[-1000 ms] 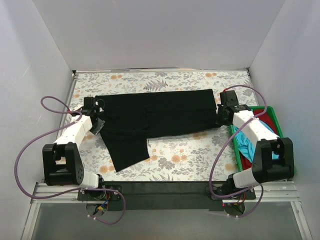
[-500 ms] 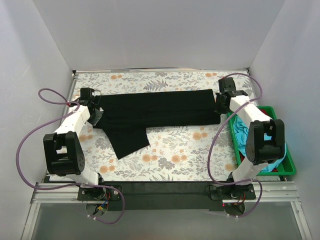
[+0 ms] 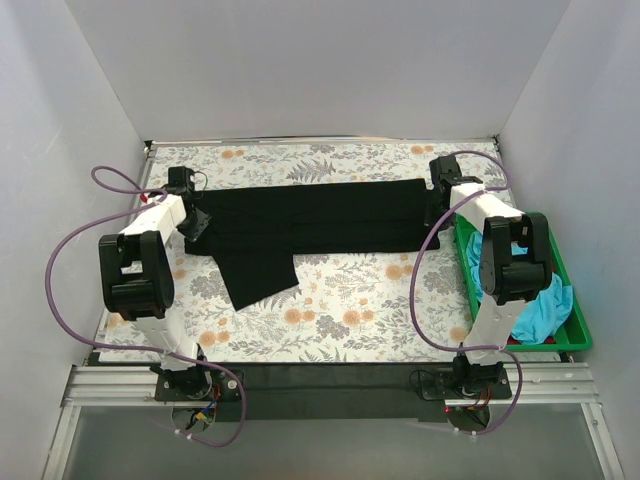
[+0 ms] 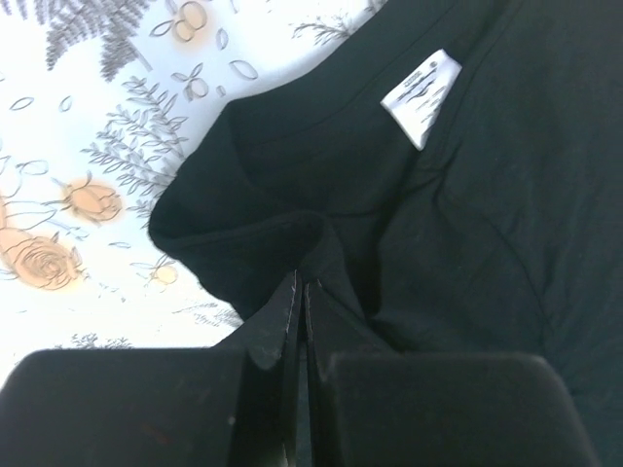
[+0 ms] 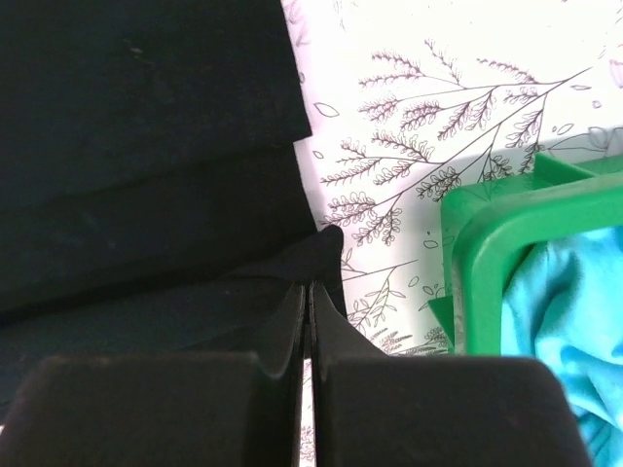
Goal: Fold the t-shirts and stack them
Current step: Fold the tshirt
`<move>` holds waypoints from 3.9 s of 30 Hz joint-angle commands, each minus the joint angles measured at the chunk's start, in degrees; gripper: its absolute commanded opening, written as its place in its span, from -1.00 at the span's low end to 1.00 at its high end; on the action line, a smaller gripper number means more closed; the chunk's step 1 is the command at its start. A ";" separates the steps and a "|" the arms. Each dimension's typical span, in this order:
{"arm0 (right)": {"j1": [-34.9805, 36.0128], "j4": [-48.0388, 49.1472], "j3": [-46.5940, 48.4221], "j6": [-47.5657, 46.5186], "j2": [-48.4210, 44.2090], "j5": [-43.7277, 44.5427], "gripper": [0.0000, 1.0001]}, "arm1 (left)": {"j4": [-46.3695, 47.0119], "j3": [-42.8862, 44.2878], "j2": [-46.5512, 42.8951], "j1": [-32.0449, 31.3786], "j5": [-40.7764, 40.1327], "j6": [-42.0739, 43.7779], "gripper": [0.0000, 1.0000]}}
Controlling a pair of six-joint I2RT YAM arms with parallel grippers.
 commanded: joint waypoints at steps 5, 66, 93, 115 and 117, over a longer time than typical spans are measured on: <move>-1.24 0.11 3.03 -1.23 0.90 1.38 -0.97 | 2.05 3.28 -0.13 0.67 -1.55 0.95 -1.00; 23.72 12.33 -20.88 -0.80 -20.89 -16.55 0.32 | -1.99 -32.22 -25.01 -25.43 -2.08 -3.44 -0.06; 23.72 12.15 -25.71 -2.20 -25.81 -13.74 0.31 | 3.01 1.58 -8.32 -24.91 -9.37 7.72 -1.00; 23.71 10.13 -28.88 -2.29 -32.05 -7.67 0.33 | 14.52 25.34 14.45 -18.31 -2.88 10.18 -1.00; 23.72 10.13 -28.79 -2.29 -31.97 -7.32 0.33 | 16.71 24.99 14.89 -17.70 -1.56 10.01 -1.00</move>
